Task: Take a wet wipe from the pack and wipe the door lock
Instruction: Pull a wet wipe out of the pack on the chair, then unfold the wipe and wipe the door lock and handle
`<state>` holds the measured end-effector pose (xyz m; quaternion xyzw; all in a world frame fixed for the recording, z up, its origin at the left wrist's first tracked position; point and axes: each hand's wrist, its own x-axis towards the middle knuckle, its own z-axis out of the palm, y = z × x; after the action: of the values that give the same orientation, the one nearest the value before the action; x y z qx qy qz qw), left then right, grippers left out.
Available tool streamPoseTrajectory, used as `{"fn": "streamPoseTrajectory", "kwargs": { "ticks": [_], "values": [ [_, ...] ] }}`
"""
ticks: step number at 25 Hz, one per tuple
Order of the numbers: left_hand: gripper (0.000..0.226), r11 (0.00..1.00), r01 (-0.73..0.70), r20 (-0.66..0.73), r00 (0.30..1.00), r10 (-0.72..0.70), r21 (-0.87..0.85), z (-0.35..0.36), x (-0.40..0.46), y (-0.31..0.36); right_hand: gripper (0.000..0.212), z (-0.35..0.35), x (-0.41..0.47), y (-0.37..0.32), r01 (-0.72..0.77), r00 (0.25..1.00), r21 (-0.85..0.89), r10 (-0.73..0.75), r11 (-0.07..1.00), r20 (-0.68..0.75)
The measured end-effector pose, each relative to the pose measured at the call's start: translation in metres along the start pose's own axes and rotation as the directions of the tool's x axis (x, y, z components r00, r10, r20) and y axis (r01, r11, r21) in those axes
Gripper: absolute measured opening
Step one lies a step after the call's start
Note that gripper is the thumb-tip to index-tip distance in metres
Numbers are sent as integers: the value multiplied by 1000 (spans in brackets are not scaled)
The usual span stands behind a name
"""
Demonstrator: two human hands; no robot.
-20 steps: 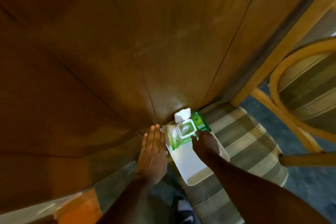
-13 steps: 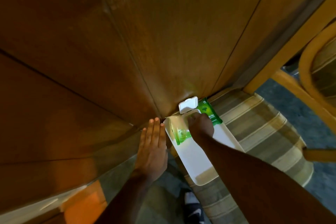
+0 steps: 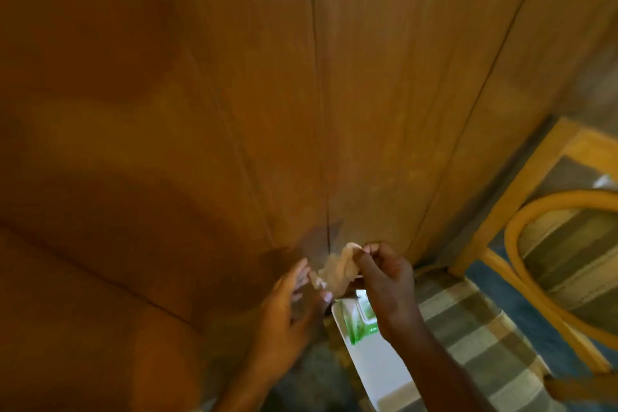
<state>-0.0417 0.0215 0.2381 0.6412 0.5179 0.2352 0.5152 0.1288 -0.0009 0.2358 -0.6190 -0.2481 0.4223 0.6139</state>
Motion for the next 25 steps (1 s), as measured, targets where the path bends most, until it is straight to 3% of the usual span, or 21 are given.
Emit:
{"fn": "streamPoseTrajectory", "kwargs": {
  "ticks": [2,5,10,12,16,20,22,24,25],
  "values": [
    [55,973,-117,-112,989,96,-199,-44,-24,52,13,37,-29,-69,88,987,68,-96,994,129],
    [38,949,-286,-243,938,248,-135,-120,-64,111,15,88,-65,-152,175,940,179,-218,968,262],
    [26,914,-405,-421,829,368,0,-215,-133,150,28,147,-107,-221,228,916,214,-283,950,283],
    [23,913,-408,-477,803,356,-6,-239,-154,153,29,162,-119,-234,184,919,239,-253,953,304],
    [32,927,-373,-515,804,298,-47,-269,-184,151,32,187,-142,-246,-116,879,316,-51,942,475],
    [35,874,-316,-481,870,112,-368,-283,-205,146,37,204,-156,-247,-172,850,200,43,964,525],
    [35,828,-282,-446,894,44,-484,-295,-213,138,60,204,-157,-248,-113,693,-28,99,993,714],
    [39,872,-241,-456,890,24,-425,-309,-220,123,73,203,-163,-248,18,446,-253,219,967,868],
    [43,918,-193,-462,887,12,-346,-317,-223,113,72,204,-164,-245,13,356,-270,248,963,901]
  ]
}}
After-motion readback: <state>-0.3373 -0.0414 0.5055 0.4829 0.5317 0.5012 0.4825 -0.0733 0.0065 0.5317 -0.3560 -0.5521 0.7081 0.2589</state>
